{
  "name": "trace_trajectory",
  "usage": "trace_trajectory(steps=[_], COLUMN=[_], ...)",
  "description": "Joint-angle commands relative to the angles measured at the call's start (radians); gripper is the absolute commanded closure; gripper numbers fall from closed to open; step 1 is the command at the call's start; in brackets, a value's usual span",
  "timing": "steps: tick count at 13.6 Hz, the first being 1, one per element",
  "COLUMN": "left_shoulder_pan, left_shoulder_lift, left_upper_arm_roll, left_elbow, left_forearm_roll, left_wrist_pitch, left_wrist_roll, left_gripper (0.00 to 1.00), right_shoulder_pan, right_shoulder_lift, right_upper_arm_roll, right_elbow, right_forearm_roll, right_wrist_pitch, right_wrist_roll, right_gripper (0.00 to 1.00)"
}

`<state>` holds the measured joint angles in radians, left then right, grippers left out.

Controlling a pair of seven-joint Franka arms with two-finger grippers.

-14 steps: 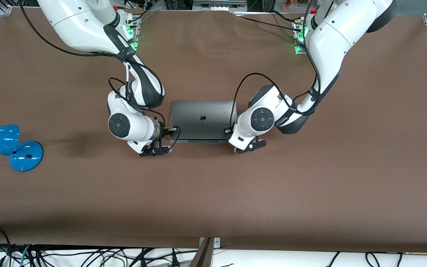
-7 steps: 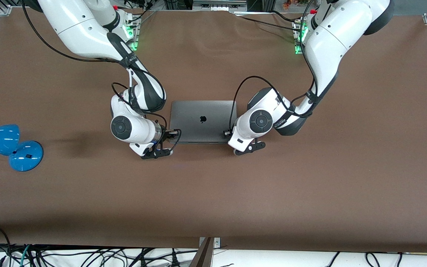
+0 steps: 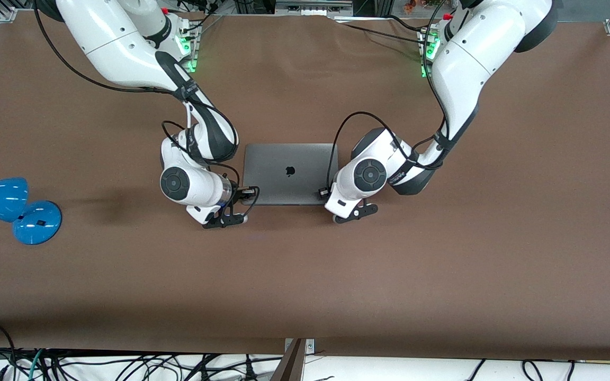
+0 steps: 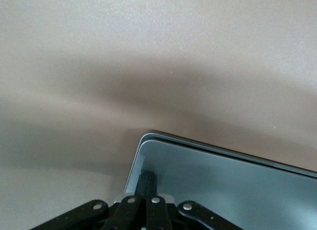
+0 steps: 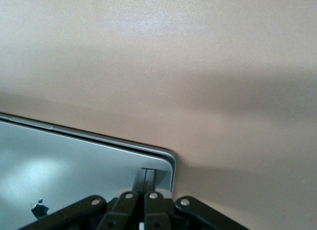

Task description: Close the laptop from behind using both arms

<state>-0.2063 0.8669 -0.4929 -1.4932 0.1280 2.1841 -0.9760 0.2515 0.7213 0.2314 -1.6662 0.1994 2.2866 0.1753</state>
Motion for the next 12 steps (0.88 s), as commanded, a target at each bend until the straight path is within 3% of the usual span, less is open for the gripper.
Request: trace_trajectory(steps=[1, 6, 9, 11, 12], left_shoulder_pan=[-0.021, -0.022, -0.034, -0.033, -0.031], left_shoulder_lift=[0.023, 0.024, 0.024, 0.021, 0.018], left_upper_arm_roll=[0.011, 0.019, 0.031, 0.031, 0.031], left_elbow=[0.034, 0.034, 0.034, 0.036, 0.036], left_forearm_roll=[0.035, 0.035, 0.035, 0.035, 0.033], left_wrist_pitch=[0.003, 0.009, 0.011, 0.009, 0.009], left_wrist_roll=[-0.01, -0.009, -0.009, -0.009, -0.009], left_gripper=[1.0, 1.0, 1.0, 1.0, 0.92], right_shoulder_pan=[0.002, -0.001, -0.004, -0.032, -0.044], right_shoulder_lift=[0.018, -0.031, -0.092, -0.153, -0.187], right_upper_arm_roll=[0.002, 0.002, 0.002, 0.002, 0.0], right_elbow=[0.002, 0.014, 0.017, 0.02, 0.019], right_forearm_roll=[-0.008, 0.008, 0.002, -0.006, -0.009], right_wrist_pitch=[0.019, 0.005, -0.079, -0.148, -0.189], right_wrist_roll=[-0.016, -0.011, -0.008, -0.008, -0.008], right_gripper=[1.0, 0.99, 0.74, 0.47, 0.37])
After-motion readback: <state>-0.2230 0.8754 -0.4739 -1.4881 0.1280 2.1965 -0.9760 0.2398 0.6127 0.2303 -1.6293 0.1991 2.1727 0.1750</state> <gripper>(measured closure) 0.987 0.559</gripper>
